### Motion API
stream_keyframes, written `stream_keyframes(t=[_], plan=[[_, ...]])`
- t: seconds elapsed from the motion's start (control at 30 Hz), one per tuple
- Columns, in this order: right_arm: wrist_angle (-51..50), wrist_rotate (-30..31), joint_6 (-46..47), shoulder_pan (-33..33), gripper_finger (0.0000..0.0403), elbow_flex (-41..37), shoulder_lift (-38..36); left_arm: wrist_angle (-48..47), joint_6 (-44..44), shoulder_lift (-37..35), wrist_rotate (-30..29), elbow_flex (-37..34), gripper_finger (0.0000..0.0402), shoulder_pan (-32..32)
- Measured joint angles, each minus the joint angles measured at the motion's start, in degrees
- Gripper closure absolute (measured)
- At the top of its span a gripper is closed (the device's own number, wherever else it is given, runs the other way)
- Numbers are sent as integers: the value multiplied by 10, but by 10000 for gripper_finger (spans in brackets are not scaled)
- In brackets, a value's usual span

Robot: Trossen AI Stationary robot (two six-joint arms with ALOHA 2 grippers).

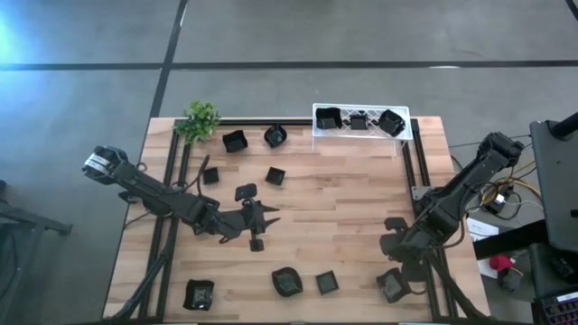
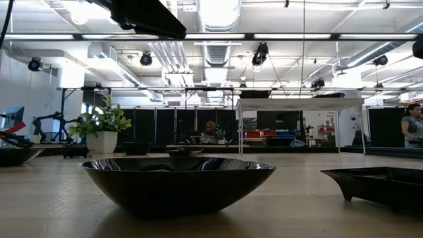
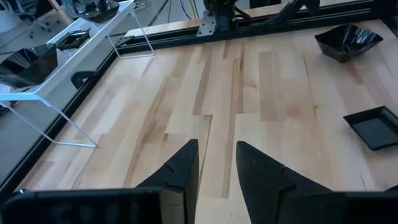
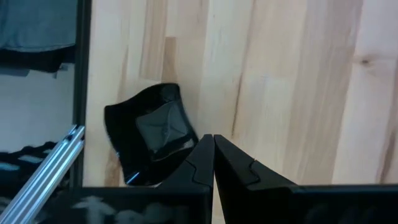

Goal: Pick & Place Mini shaped plates
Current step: Stack the black distorted square plate on top of the black distorted square plate on the shelf

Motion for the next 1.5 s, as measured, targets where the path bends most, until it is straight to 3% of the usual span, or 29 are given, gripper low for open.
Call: stream_keyframes(t=[0.43, 0.97, 1.2, 1.5], plan=[[1, 11, 1, 0, 394, -1, 16, 0, 3, 0, 0, 0, 298, 0], [7, 9, -4, 0, 394, -1, 108, 0, 38, 0, 0, 0, 298, 0], [8, -30, -2, 0, 394, 9, 130, -1, 44, 0, 0, 0, 298, 0], [23, -35, 4, 0, 394, 15, 134, 0, 43, 0, 0, 0, 298, 0]])
